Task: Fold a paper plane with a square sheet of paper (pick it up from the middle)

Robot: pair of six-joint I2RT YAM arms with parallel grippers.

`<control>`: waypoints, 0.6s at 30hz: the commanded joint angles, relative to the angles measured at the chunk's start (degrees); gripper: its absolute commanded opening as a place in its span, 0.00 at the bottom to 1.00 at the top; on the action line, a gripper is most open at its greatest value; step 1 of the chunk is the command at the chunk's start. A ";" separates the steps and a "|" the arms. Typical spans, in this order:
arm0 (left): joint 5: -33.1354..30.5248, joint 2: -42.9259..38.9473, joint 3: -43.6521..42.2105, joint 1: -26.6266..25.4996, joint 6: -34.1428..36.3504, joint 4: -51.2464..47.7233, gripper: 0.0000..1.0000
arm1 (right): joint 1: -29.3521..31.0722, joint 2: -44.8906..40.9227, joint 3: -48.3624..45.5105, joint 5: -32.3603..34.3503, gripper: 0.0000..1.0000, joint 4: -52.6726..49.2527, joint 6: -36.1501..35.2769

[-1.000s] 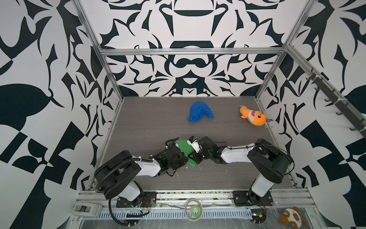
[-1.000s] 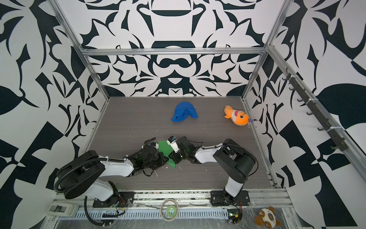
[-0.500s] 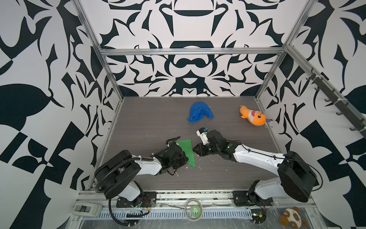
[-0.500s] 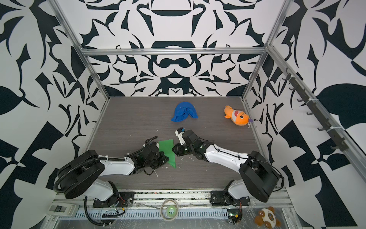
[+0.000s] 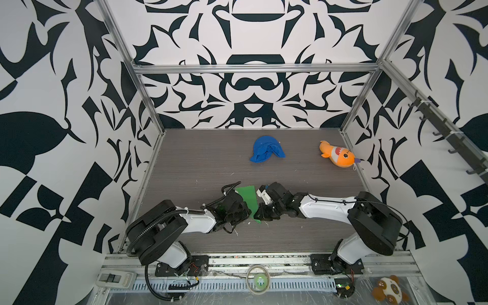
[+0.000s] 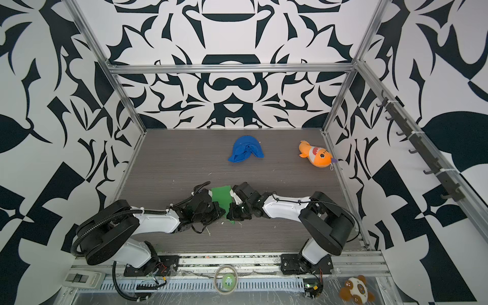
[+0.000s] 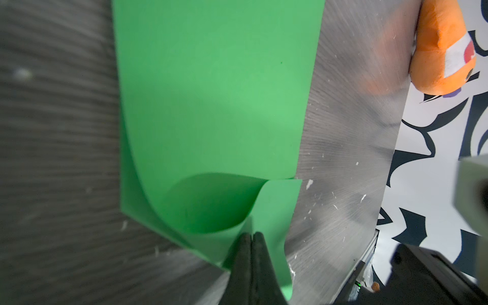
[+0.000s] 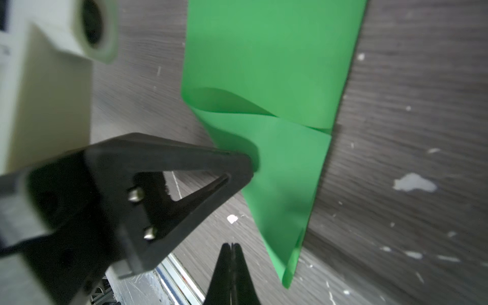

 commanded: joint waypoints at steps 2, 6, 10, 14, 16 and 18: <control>-2.39 1.45 -0.67 -0.08 -0.14 -8.32 0.00 | 0.16 0.17 0.49 -0.12 0.05 1.39 1.03; -2.46 1.48 -0.67 -0.05 -0.13 -8.30 0.00 | 0.16 1.91 0.60 0.22 0.05 0.69 1.16; -2.50 1.42 -0.57 -0.12 -0.11 -8.43 0.00 | 0.16 3.45 0.78 0.17 0.05 0.27 1.23; -3.00 1.26 -0.35 -0.05 -0.14 -9.32 0.00 | 0.16 3.57 -0.21 -0.43 0.05 -0.06 1.50; -3.17 1.30 -0.35 -0.05 -0.14 -9.52 0.00 | 0.16 3.16 -0.65 -0.86 0.05 -0.56 1.53; -3.35 1.24 -0.35 -0.05 -0.14 -9.83 0.00 | 0.15 2.45 -1.21 -1.20 0.05 -1.13 1.58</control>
